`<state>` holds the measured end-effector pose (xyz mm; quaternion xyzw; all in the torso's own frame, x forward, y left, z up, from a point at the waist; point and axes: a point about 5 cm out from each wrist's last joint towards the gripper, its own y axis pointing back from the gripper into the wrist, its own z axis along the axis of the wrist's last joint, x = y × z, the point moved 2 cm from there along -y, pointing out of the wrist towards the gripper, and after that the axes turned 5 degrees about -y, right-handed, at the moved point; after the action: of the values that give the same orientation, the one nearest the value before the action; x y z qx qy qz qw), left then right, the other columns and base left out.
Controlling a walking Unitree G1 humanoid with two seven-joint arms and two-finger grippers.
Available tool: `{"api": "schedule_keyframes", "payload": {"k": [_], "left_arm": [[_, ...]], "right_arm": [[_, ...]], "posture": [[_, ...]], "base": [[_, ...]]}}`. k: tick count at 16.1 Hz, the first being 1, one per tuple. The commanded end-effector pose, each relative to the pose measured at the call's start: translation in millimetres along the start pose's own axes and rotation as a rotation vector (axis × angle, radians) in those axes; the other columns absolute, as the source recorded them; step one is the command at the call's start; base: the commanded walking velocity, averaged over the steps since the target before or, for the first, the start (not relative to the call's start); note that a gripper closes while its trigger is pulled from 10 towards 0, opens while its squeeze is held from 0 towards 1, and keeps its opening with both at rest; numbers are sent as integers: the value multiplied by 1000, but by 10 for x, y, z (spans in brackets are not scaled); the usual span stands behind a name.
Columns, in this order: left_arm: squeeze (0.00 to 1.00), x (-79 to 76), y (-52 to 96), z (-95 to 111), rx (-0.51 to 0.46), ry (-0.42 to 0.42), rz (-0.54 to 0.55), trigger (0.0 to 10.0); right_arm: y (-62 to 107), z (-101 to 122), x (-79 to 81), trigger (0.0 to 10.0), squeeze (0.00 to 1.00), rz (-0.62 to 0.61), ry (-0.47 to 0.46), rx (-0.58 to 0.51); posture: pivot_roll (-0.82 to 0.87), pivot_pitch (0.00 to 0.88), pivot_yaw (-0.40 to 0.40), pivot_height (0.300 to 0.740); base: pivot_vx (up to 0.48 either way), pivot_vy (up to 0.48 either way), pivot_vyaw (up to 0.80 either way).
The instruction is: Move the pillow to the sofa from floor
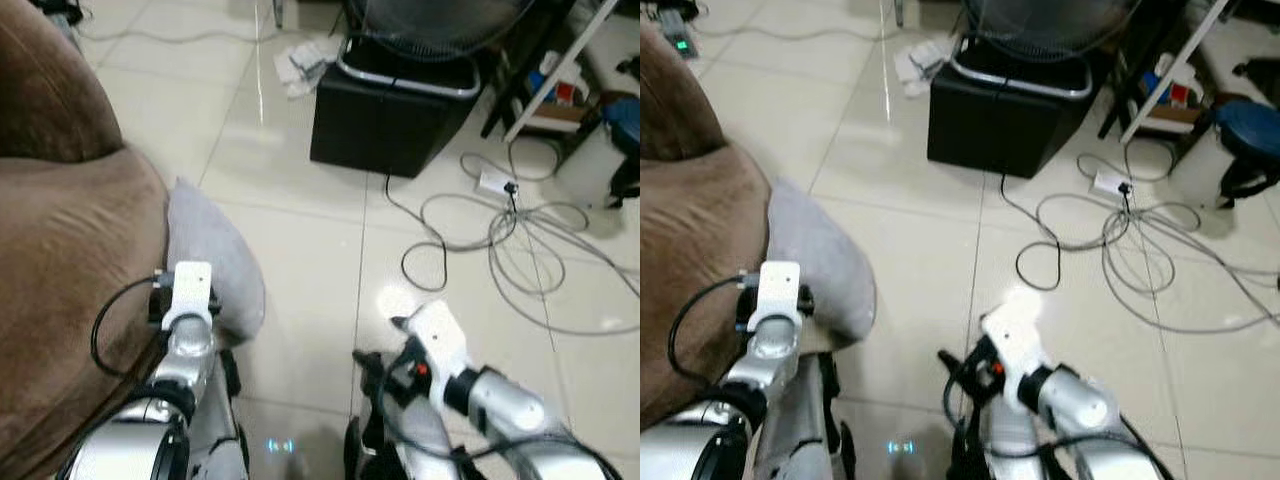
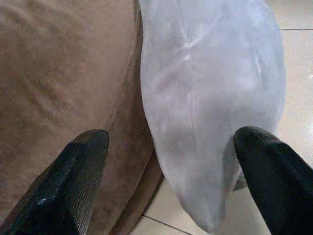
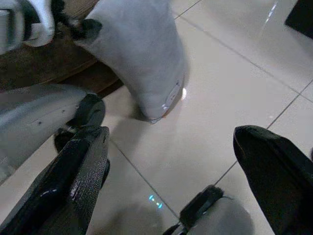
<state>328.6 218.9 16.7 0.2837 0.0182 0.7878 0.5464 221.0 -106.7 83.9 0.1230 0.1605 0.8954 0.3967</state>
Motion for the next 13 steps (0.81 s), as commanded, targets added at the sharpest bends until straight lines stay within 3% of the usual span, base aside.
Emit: {"api": "schedule_keyframes", "payload": {"k": [1, 8, 9, 10, 11, 12, 13], "left_arm": [[1000, -54, 45, -98, 31, 33, -8, 10000], [1000, -91, 37, -155, 123, 117, -40, 10000], [729, -120, 41, -180, 153, 145, -69, 10000], [227, -143, 44, -185, 166, 166, -95, 7451], [0, -166, 46, -190, 175, 170, -122, 4078], [0, -180, 50, -197, 185, 179, -137, 0], [0, -182, 50, -203, 190, 181, -143, 0]], "right_arm": [[21, -5, 74, 10000, 0, 11, 22, 19], [167, -95, 222, 10000, 0, 5, -23, 54], [173, -91, 248, 10000, 0, 6, -23, 53], [175, -84, 269, 10000, 0, 7, -25, 52], [172, -75, 285, 10000, 0, 8, -26, 51], [170, -71, 291, 10000, 0, 9, -27, 51], [172, -66, 302, 10000, 0, 9, -29, 53]], "posture": [[-133, 249, -128, 567], [-164, 212, -129, 567], [-164, 211, -127, 567], [-164, 210, -126, 567], [-165, 213, -122, 567], [-165, 213, -122, 567], [-165, 217, -120, 567]], "base": [[0, 0, 0], [0, 0, 0], [0, 0, 0], [0, 0, 0], [0, 0, 0], [0, 0, 0], [0, 0, 0]]}}
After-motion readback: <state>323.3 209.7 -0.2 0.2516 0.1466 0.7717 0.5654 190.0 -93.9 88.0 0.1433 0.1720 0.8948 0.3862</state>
